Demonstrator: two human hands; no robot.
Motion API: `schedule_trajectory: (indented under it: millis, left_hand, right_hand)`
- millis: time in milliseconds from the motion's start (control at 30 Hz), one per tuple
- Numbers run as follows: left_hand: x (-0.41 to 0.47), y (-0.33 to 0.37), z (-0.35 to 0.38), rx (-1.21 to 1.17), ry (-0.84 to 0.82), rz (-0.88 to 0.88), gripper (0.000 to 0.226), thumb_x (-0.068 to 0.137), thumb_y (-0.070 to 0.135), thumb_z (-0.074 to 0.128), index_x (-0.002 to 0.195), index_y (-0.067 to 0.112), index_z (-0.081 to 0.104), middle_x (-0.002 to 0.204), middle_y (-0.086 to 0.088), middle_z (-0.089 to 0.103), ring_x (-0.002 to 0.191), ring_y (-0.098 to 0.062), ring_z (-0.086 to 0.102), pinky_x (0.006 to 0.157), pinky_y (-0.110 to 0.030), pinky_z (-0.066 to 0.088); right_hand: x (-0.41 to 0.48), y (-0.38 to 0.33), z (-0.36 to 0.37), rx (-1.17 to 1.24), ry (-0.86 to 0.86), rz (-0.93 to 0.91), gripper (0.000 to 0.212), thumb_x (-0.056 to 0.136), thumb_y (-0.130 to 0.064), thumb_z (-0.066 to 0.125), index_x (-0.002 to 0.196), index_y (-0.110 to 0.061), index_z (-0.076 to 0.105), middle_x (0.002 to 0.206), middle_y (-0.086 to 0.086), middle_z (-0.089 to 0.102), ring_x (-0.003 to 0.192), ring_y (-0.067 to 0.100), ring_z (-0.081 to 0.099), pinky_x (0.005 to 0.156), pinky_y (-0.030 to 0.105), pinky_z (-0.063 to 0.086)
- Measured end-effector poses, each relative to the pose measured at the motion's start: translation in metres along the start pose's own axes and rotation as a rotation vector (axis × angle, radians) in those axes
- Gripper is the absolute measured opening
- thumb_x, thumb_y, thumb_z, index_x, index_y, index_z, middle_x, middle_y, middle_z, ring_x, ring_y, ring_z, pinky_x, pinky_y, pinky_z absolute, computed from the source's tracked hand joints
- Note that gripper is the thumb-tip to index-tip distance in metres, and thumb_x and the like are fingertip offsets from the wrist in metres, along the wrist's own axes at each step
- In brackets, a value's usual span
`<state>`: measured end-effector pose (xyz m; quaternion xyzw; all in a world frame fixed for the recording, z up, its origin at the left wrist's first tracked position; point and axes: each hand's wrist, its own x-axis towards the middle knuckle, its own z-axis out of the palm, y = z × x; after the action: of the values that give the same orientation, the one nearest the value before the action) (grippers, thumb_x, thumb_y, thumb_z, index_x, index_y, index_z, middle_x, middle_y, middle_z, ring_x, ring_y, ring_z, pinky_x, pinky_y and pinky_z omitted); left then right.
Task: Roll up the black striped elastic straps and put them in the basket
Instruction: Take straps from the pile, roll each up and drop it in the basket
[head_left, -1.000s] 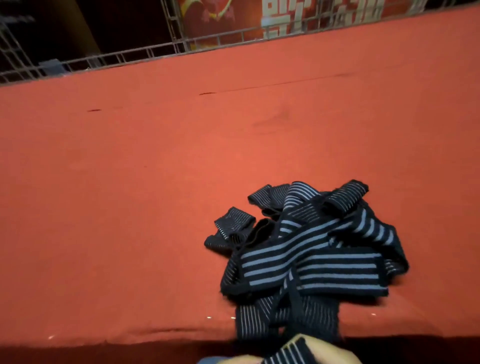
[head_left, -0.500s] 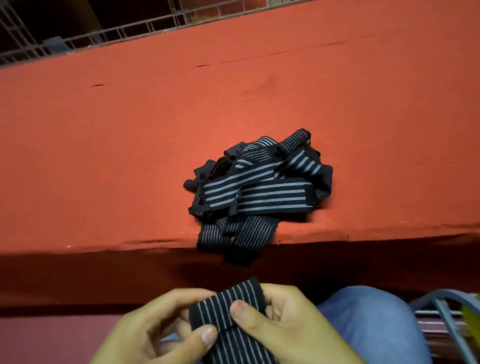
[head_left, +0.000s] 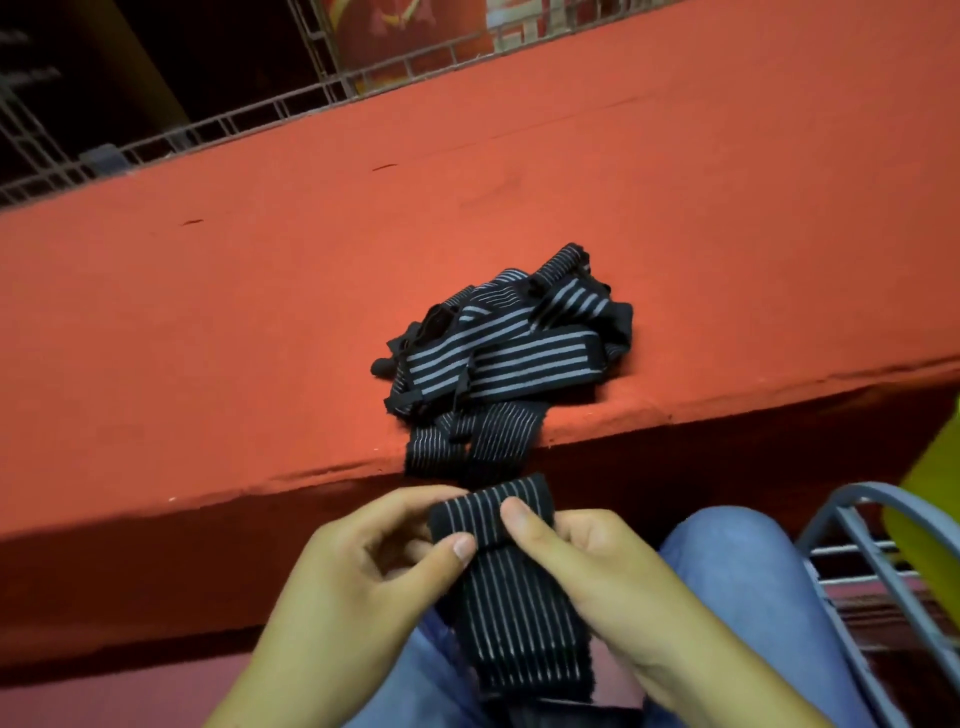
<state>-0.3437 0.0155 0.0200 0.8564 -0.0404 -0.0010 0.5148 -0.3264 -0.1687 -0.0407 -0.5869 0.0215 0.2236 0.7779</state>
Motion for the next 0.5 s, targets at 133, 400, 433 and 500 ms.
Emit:
schedule_trajectory:
  millis: [133, 400, 433, 500]
  left_hand:
    - [-0.005, -0.006, -0.006, -0.001, 0.016, 0.057, 0.030, 0.080, 0.033, 0.080, 0.109, 0.035, 0.078, 0.095, -0.004, 0.078, 0.089, -0.031, 0.071, 0.087, -0.049, 0.059]
    - [-0.026, -0.029, -0.012, 0.049, 0.022, 0.260, 0.034, 0.078, 0.023, 0.076, 0.107, 0.041, 0.078, 0.095, 0.007, 0.069, 0.080, -0.009, 0.064, 0.075, -0.017, 0.054]
    - [-0.031, -0.033, -0.013, 0.039, 0.010, 0.270, 0.035, 0.079, 0.021, 0.075, 0.108, 0.041, 0.078, 0.101, 0.006, 0.070, 0.084, -0.011, 0.067, 0.076, -0.017, 0.055]
    - [-0.041, -0.038, -0.015, -0.008, -0.008, 0.262, 0.037, 0.078, 0.020, 0.075, 0.109, 0.040, 0.078, 0.109, 0.006, 0.071, 0.092, -0.013, 0.071, 0.080, -0.015, 0.055]
  right_hand:
    - [-0.011, 0.003, 0.014, -0.018, 0.052, -0.056, 0.075, 0.070, -0.085, 0.070, 0.076, -0.011, 0.064, 0.074, 0.013, 0.056, 0.068, 0.023, 0.050, 0.065, 0.037, 0.037]
    - [-0.028, 0.022, 0.038, -0.021, 0.167, -0.144, 0.080, 0.066, -0.086, 0.070, 0.097, -0.013, 0.081, 0.095, 0.012, 0.081, 0.085, 0.018, 0.073, 0.080, 0.040, 0.055]
    - [-0.030, 0.027, 0.039, -0.014, 0.166, -0.150, 0.071, 0.072, -0.081, 0.072, 0.099, -0.015, 0.081, 0.099, 0.012, 0.081, 0.089, 0.018, 0.074, 0.083, 0.039, 0.056]
    - [-0.037, 0.033, 0.041, 0.033, 0.161, -0.158, 0.055, 0.075, -0.066, 0.072, 0.098, -0.017, 0.081, 0.094, 0.008, 0.080, 0.087, 0.016, 0.074, 0.078, 0.032, 0.057]
